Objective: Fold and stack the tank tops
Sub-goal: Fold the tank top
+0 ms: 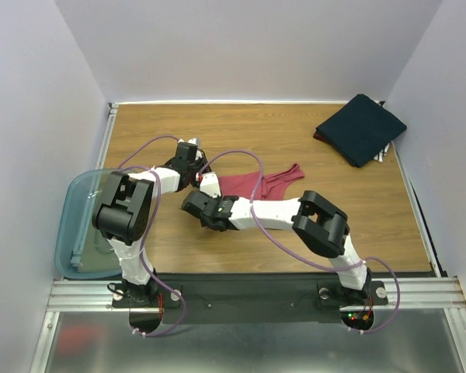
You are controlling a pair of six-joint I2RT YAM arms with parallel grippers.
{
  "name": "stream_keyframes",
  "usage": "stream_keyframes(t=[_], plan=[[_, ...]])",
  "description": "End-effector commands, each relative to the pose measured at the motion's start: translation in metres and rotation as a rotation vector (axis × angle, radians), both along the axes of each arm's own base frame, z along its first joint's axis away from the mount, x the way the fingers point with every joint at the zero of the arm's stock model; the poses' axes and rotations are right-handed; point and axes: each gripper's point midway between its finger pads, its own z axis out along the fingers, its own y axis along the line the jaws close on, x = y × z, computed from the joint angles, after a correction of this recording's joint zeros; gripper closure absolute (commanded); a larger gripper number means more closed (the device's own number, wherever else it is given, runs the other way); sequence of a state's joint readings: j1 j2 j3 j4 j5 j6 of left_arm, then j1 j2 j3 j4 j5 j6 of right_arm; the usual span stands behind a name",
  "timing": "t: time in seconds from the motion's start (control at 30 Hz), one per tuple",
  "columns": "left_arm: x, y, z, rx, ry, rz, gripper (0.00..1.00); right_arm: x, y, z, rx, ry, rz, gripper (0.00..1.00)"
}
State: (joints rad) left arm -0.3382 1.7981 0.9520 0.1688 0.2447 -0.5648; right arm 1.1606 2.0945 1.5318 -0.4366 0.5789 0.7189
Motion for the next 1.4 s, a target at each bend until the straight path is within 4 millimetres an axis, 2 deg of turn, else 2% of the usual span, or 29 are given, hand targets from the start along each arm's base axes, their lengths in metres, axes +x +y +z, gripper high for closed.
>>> stream_keyframes(t=[0.0, 0.03, 0.1, 0.23, 0.33, 0.5, 0.6, 0.73, 0.9, 1.07, 1.37], plan=[[0.011, -0.002, 0.01, -0.001, -0.039, -0.012, 0.7, -0.001, -0.003, -0.008, -0.092, -0.026, -0.004, 0.59], [0.01, -0.002, 0.009, 0.001, -0.036, -0.011, 0.7, -0.002, -0.004, -0.015, -0.111, -0.015, 0.0, 0.65], [0.011, -0.002, 0.008, 0.001, -0.034, -0.009, 0.7, -0.005, -0.005, -0.022, -0.131, 0.001, 0.009, 0.69], [0.01, -0.004, 0.002, -0.012, -0.028, -0.013, 0.71, -0.01, -0.008, -0.027, -0.149, 0.021, 0.015, 0.69], [0.01, -0.006, -0.001, -0.024, -0.024, -0.017, 0.72, -0.011, -0.011, -0.026, -0.149, 0.026, 0.015, 0.73], [0.011, -0.008, 0.008, -0.042, -0.05, -0.014, 0.73, -0.019, -0.011, -0.015, -0.114, 0.051, 0.034, 0.91], [0.01, -0.008, 0.019, -0.054, -0.069, -0.011, 0.72, -0.024, -0.015, -0.011, -0.104, 0.062, 0.058, 0.92], [0.007, -0.007, 0.035, -0.077, -0.1, 0.004, 0.66, -0.036, -0.022, -0.008, -0.063, 0.087, 0.094, 0.93], [-0.002, -0.004, 0.041, -0.097, -0.108, 0.022, 0.63, -0.048, -0.035, -0.006, -0.021, 0.115, 0.119, 0.95], [-0.016, -0.003, 0.037, -0.128, -0.103, 0.025, 0.61, -0.052, -0.045, -0.005, 0.015, 0.143, 0.128, 0.96], [-0.03, -0.01, 0.02, -0.142, -0.073, -0.017, 0.57, -0.047, -0.047, -0.002, 0.045, 0.157, 0.123, 0.97]])
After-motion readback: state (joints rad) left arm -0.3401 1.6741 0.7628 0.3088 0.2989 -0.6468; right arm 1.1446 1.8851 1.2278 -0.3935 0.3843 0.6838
